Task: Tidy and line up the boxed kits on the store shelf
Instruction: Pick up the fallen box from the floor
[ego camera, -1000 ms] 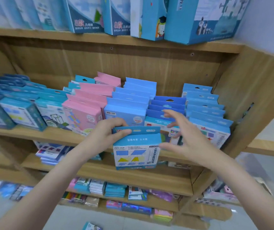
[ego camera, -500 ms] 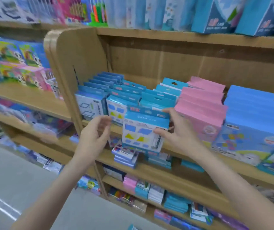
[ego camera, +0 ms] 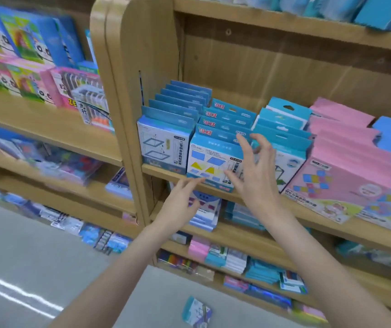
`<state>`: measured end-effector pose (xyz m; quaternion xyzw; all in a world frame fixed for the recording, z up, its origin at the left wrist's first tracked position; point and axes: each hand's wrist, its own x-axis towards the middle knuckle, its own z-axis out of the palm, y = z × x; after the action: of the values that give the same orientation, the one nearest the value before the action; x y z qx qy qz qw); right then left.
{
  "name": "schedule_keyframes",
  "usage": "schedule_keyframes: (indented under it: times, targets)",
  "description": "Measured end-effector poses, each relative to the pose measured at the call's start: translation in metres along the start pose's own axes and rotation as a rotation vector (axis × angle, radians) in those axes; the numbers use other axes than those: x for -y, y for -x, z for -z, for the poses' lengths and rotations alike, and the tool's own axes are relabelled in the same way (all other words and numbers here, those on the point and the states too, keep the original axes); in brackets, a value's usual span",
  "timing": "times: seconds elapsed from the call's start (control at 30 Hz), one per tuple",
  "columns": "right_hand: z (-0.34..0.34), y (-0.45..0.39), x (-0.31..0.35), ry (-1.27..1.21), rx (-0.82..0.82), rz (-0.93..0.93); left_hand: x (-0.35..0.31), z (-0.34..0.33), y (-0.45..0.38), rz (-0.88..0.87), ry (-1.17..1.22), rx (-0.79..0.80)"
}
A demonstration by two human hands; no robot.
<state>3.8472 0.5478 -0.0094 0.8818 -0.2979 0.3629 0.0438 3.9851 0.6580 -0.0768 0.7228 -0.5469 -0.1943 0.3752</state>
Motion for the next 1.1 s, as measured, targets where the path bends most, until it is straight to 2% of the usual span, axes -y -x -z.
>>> schedule_keyframes:
  times: [0.07,0.13,0.23,0.3,0.43,0.53,0.67,0.77,0.87,1.0,1.1]
  targets:
    - [0.013,0.019,0.002,-0.085,-0.062,0.039,0.005,0.002,0.008,-0.006,0.013,-0.097]
    - [0.017,0.054,0.004,-0.198,-0.039,0.068,0.014,-0.001,0.024,0.014,0.041,-0.222]
    - [-0.017,0.13,-0.003,-0.281,0.221,0.037,0.052,-0.031,0.061,0.081,0.021,-0.354]
    - [-0.065,0.184,-0.013,-0.295,0.456,-0.035,0.095,-0.069,0.095,0.21,0.015,-0.376]
    - [-0.183,0.292,-0.027,-0.271,0.86,-0.139,0.19,-0.157,0.15,0.495,-0.007,-0.299]
    - [-0.273,0.381,-0.037,-0.232,1.102,-0.222,0.263,-0.229,0.175,0.612,0.023,-0.167]
    - [-0.396,0.504,-0.056,-0.227,1.347,-0.399,0.369,-0.324,0.206,0.737,-0.014,-0.004]
    - [-0.483,0.584,-0.066,-0.142,1.46,-0.336,0.448,-0.387,0.225,0.779,-0.043,0.09]
    - [-0.557,0.645,-0.076,-0.008,1.548,-0.247,0.509,-0.436,0.238,0.828,-0.056,0.111]
    - [-0.623,0.7,-0.091,0.17,1.52,-0.161,0.559,-0.481,0.246,0.813,-0.026,0.089]
    - [-0.632,0.709,-0.097,0.244,1.484,-0.202,0.568,-0.49,0.255,0.816,-0.006,0.107]
